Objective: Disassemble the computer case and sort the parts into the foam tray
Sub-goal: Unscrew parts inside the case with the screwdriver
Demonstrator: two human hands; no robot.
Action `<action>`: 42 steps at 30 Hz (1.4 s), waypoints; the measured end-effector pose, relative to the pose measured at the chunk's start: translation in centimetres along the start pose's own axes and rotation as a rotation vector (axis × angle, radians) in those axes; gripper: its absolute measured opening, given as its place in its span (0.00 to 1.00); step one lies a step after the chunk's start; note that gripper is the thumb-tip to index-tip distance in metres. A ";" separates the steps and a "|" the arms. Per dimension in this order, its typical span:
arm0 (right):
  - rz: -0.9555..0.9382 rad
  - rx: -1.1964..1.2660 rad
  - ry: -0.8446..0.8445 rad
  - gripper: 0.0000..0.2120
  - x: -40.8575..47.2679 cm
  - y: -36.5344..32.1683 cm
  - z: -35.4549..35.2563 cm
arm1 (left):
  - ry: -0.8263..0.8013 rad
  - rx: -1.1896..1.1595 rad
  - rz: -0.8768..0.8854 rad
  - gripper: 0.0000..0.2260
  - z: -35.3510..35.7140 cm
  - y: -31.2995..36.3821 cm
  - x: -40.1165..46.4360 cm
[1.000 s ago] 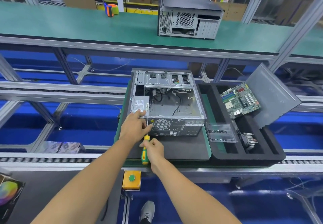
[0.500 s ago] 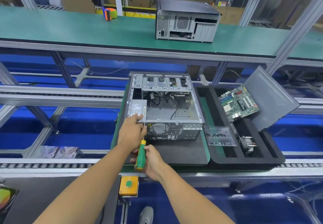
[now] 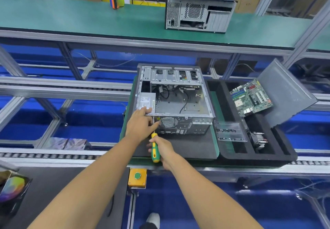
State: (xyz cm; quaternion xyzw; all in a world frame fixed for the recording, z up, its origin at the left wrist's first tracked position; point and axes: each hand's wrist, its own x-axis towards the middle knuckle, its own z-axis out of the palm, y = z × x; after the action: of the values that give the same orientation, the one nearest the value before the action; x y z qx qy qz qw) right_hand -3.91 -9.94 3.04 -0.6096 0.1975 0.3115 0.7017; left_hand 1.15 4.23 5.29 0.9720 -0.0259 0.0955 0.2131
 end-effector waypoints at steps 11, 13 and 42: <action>0.081 0.273 -0.145 0.17 -1.4 -0.6 2.3 | -0.022 0.027 -0.003 0.17 0.3 -0.1 0.2; 0.060 0.331 -0.140 0.20 -1.2 -0.3 2.4 | -0.027 0.050 0.020 0.17 0.4 -0.4 0.3; 0.183 0.382 -0.177 0.21 -1.4 1.1 2.7 | -0.079 0.121 -0.001 0.18 0.0 0.2 0.2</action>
State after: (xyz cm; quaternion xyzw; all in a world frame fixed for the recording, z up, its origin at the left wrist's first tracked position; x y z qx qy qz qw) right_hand -5.99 -7.46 3.67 -0.4156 0.2450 0.3828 0.7879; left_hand 1.33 4.03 5.47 0.9861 -0.0280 0.0586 0.1530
